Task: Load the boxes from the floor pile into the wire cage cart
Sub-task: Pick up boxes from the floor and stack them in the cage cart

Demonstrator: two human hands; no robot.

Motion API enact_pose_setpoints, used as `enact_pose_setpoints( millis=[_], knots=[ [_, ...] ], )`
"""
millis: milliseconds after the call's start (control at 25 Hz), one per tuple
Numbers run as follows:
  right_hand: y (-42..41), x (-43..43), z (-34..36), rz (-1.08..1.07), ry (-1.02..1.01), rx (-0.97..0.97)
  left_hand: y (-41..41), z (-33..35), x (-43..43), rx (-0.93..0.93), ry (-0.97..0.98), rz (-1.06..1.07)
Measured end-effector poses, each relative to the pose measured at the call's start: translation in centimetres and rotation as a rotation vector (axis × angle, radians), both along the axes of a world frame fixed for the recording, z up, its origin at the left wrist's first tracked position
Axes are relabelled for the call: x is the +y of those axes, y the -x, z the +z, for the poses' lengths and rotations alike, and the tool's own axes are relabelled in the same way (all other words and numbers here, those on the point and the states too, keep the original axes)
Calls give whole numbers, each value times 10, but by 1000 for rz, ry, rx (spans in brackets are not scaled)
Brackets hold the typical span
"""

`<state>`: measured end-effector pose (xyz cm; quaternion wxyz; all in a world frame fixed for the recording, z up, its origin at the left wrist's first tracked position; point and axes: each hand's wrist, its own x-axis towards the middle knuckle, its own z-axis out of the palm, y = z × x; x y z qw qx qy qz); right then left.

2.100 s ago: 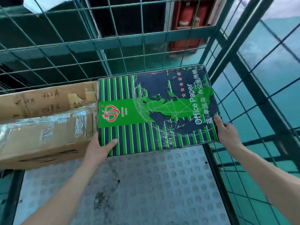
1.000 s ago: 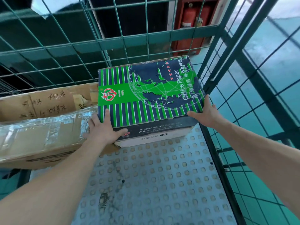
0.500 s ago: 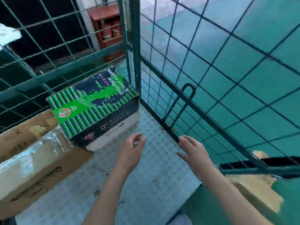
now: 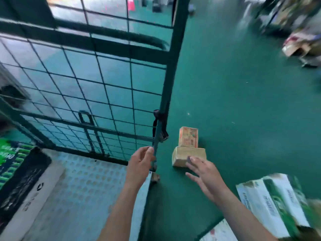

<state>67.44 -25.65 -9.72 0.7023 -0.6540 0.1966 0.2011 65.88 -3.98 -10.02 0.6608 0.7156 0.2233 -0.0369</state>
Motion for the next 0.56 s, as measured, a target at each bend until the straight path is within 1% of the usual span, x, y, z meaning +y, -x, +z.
enact_pose_setpoints(
  millis=[120, 200, 280, 400, 560],
  knots=[
    [12, -95, 42, -147, -32, -74, -24, 36, -108, -48, 97, -94],
    [26, -167, 69, -281, -38, -144, -32, 65, -191, -86, 163, -231],
    [39, -223, 89, -399, -63, -189, -35, 83, -256, -107, 183, -351],
    [65, -290, 109, -553, -110, -244, -37, 107, -333, -140, 194, -521],
    [88, -349, 111, -711, -143, -254, -50, 131, -394, -181, 196, -689]
  ],
)
